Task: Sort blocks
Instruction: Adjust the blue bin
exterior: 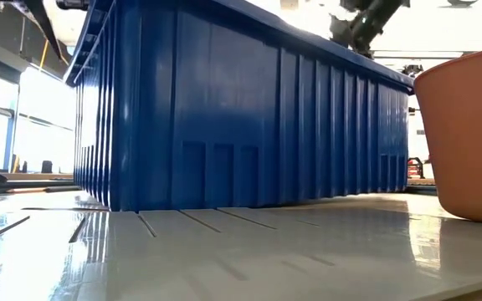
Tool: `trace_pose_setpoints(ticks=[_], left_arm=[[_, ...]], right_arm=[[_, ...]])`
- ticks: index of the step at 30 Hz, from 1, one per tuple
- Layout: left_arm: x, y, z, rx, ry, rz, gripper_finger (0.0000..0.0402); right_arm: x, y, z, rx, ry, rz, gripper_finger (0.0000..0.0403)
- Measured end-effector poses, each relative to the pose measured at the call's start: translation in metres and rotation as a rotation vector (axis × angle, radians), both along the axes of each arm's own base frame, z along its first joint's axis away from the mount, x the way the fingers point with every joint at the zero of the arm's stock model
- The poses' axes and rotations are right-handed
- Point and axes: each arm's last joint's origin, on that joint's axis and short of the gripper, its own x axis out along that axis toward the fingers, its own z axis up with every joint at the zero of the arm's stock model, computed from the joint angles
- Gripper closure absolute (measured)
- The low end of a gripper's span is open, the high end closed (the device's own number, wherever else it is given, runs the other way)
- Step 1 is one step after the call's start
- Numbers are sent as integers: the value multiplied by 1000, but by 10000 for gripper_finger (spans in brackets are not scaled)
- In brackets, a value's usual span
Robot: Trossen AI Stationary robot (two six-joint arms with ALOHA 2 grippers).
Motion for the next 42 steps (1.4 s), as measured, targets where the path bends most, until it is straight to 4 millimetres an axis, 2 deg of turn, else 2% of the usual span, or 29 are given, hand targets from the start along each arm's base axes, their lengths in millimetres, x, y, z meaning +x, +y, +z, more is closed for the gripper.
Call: trace_pose_setpoints(ticks=[8,13,16,20,22,25,26,34,38,42], left_arm=[[5,10,-20,48,24,-12,126],[13,16,-30,69,-6,-58,129],[16,22,-35,81,-4,-78,145],[17,34,-38,115,35,-122,194],[16,43,-37,133,64,-146,232],[16,56,-32,144,73,-171,300],[15,62,-30,155,69,-159,319],[-1,116,-10,323,186,-232,322],[-7,154,-7,355,231,-334,322],[-17,194,-13,390,211,-409,323]], right_arm=[[4,-39,-48,124,219,-44,89],[6,-51,-71,241,264,-12,102],[8,-52,-79,285,289,4,151],[8,-50,-80,303,310,1,270],[5,-48,-79,343,298,-80,329],[1,-43,-72,338,291,-124,329],[-1,-40,-68,339,280,-147,329],[-7,-33,-56,350,218,-288,331],[-9,-32,-67,406,224,-386,331],[-10,-31,-75,431,220,-476,331]])
